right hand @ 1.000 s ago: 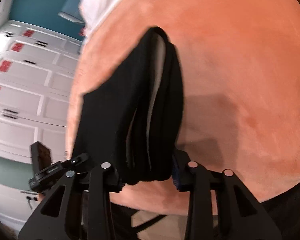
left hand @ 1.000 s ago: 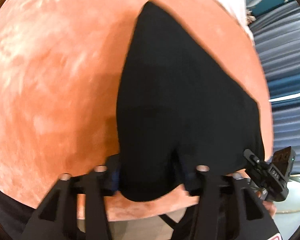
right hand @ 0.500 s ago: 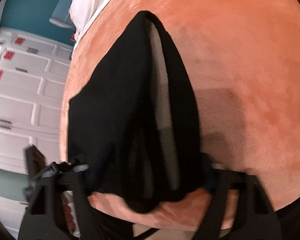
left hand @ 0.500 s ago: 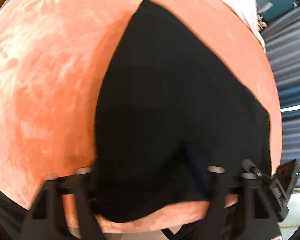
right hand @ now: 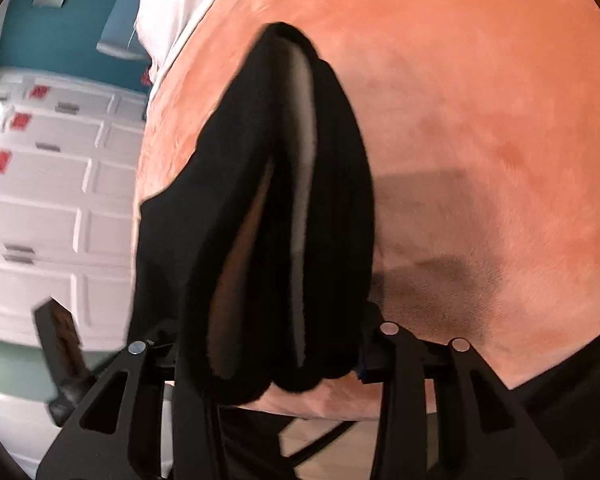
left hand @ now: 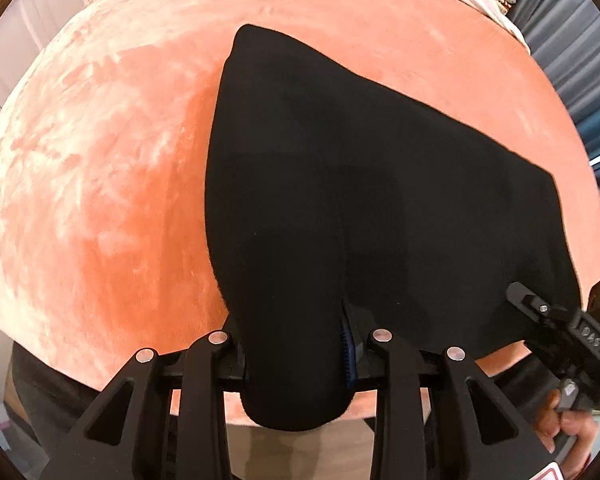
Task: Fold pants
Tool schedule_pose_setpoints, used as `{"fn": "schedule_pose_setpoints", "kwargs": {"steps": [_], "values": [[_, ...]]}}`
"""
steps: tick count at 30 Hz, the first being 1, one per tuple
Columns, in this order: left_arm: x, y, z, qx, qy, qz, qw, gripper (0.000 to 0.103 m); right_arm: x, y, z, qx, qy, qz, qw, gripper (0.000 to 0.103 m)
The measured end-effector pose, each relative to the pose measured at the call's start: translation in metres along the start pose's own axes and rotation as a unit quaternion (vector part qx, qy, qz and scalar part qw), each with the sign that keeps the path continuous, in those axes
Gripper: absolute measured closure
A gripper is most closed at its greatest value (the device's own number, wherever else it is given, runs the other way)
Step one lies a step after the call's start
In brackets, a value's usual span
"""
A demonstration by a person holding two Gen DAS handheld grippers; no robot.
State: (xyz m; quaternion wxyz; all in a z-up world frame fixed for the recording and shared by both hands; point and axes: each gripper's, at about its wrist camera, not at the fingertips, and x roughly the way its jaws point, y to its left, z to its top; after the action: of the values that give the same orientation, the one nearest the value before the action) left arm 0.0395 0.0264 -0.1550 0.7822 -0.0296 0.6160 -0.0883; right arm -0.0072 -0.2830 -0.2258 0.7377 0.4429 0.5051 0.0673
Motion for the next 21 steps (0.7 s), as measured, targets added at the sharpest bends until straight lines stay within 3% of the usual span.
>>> {"fn": "schedule_pose_setpoints", "kwargs": {"steps": [4,5,8,11,12,13,14,15,18,19,21], "values": [[0.005,-0.009,0.004,0.009,-0.003,0.013,0.9999,0.073,0.002,0.005,0.000,-0.012,0.000,-0.007,1.000,0.063],[0.013,-0.026,0.013,0.010,-0.004,0.016,0.9998,0.072,0.002,0.004,0.001,-0.011,0.000,-0.006,1.000,0.062],[0.017,-0.023,0.010,0.007,-0.006,0.022,0.9997,0.064,0.004,0.000,0.000,-0.002,0.000,0.003,1.000,0.060],[0.026,-0.020,0.008,-0.012,-0.007,0.035,0.9993,0.036,0.006,-0.006,0.000,0.009,-0.002,0.015,1.000,0.058],[0.029,-0.016,0.008,-0.019,-0.008,0.052,0.9984,0.014,0.006,-0.008,0.000,0.014,-0.002,0.021,1.000,0.057],[0.032,-0.007,0.007,-0.028,-0.010,0.067,0.9973,0.005,0.006,-0.011,0.000,0.017,-0.002,0.025,1.000,0.057],[0.037,-0.001,0.008,-0.040,-0.007,0.046,0.9981,0.005,0.006,-0.013,0.000,0.022,-0.003,0.030,0.999,0.056],[0.040,0.003,0.009,-0.052,-0.003,0.023,0.9984,0.009,0.005,-0.017,0.000,0.026,-0.003,0.032,0.999,0.056],[0.038,0.010,0.012,-0.076,0.014,-0.062,0.9951,0.052,0.000,-0.021,-0.001,0.027,-0.004,0.031,0.999,0.059],[0.033,0.009,0.013,-0.074,0.012,-0.066,0.9950,0.068,-0.003,-0.019,-0.001,0.024,-0.005,0.028,0.999,0.063],[0.019,0.009,0.015,-0.074,0.005,-0.082,0.9939,0.074,-0.009,-0.013,-0.004,0.015,-0.011,0.026,0.999,0.070]]}}
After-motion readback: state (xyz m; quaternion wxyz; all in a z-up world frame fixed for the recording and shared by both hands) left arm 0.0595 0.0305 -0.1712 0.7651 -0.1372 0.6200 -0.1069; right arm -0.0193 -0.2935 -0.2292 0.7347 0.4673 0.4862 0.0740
